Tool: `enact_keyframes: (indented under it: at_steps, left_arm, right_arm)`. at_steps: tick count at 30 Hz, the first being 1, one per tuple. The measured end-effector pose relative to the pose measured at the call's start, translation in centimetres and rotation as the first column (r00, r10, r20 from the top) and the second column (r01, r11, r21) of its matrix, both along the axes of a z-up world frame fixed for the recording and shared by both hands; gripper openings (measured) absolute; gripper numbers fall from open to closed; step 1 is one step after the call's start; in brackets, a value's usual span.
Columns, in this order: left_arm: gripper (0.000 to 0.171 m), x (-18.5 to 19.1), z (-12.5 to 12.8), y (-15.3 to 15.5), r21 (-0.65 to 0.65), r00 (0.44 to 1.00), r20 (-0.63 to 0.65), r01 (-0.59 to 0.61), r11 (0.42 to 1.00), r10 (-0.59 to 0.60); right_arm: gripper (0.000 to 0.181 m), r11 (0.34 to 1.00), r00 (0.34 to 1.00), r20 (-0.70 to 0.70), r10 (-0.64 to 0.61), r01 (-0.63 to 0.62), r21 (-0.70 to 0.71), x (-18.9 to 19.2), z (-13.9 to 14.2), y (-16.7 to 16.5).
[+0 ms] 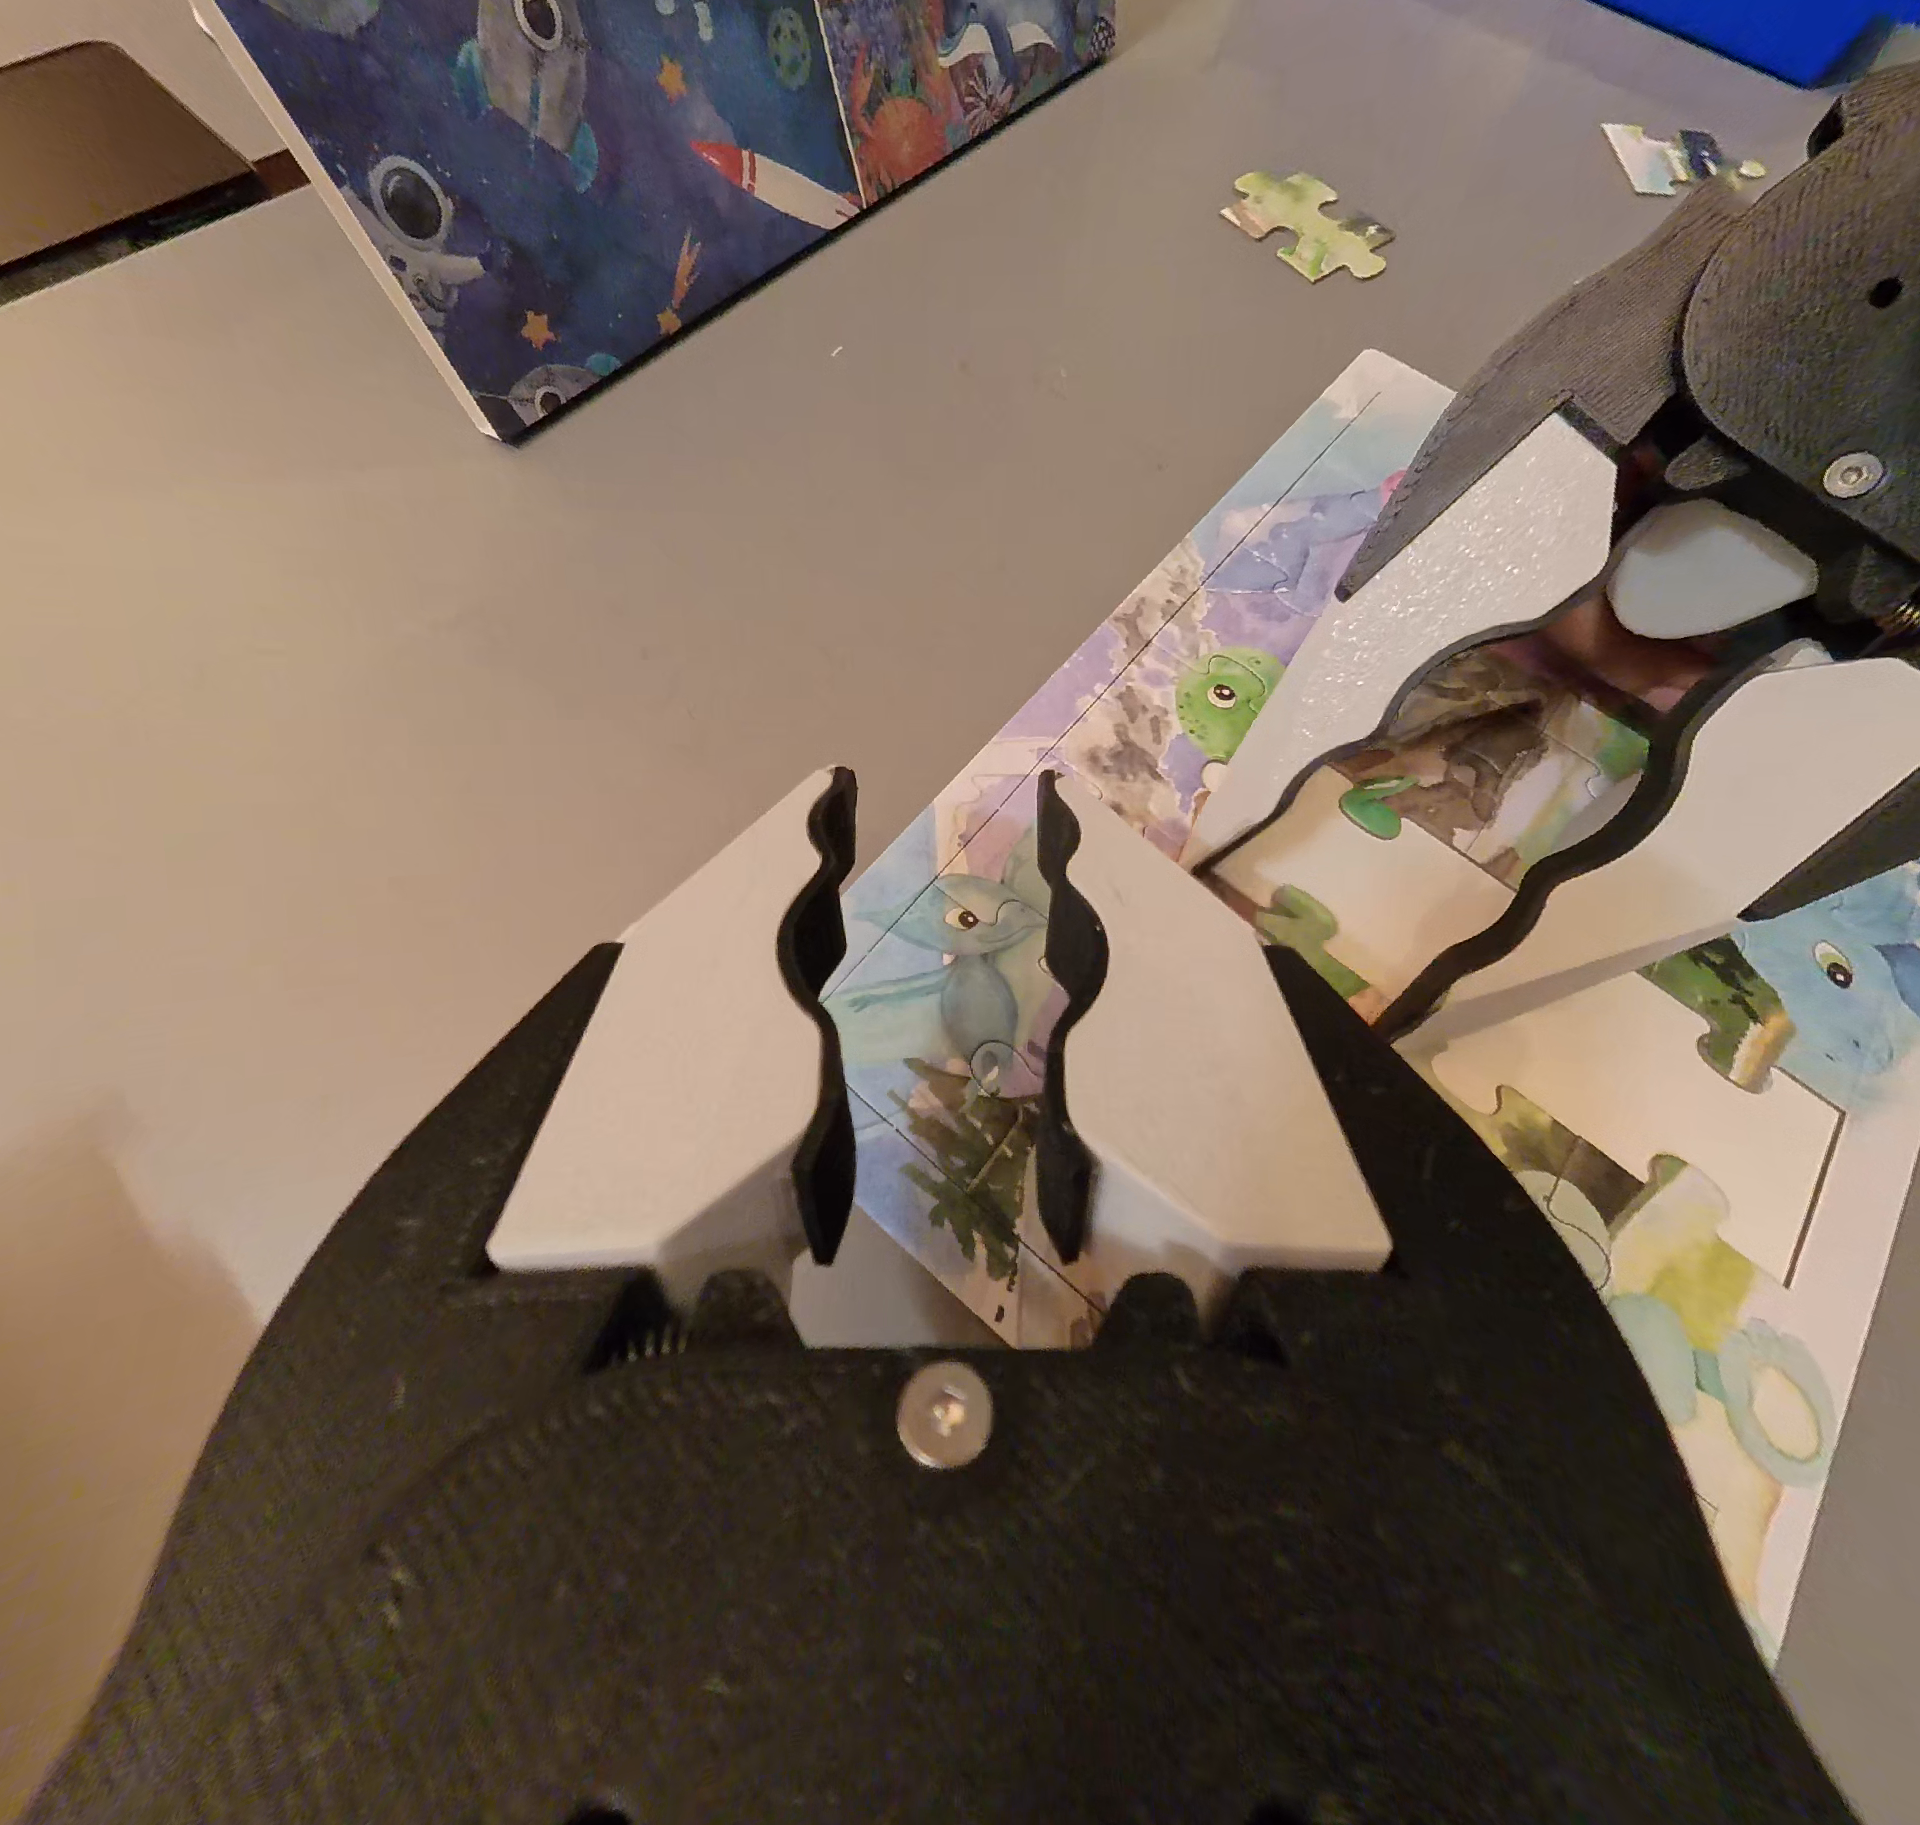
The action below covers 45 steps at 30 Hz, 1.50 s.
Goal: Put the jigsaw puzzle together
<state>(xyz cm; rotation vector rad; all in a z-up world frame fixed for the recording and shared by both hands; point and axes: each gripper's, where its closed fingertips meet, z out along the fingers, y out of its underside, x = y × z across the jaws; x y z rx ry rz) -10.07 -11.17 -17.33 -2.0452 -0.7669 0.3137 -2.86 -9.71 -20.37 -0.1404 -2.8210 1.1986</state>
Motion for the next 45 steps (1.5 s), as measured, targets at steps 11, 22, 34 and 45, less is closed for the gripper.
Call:
enact_keyframes:
  at_steps: [11, 22, 34, 45]
  left_arm:
    - [0.033, 0.0, 0.1, -0.1, 0.002, 1.0, -0.003, 0.0, 1.0, 0.0]
    - [0.033, 0.1, 0.0, 0.0, 0.001, 1.0, 0.0, 0.006, 1.0, -0.006]
    - [0.033, 0.0, 0.1, -0.1, 0.003, 1.0, -0.004, -0.003, 1.0, 0.003]
    - [0.033, -0.1, 0.4, -0.5, 0.007, 1.0, -0.023, -0.02, 1.0, 0.02]
  right_arm:
    - [0.043, 0.999, 1.0, -0.004, -0.007, 0.007, -0.043, 0.1, 1.2, 0.3]
    - [0.02, 0.999, 1.0, -0.004, -0.031, 0.031, -0.009, 0.3, 0.2, -0.6]
    - [0.022, 0.996, 0.993, 0.075, -0.089, 0.089, -0.001, 0.2, 0.0, -2.1]
    - [0.015, 0.913, 0.94, 0.03, -0.339, 0.336, -0.231, -5.0, 4.7, 5.1]
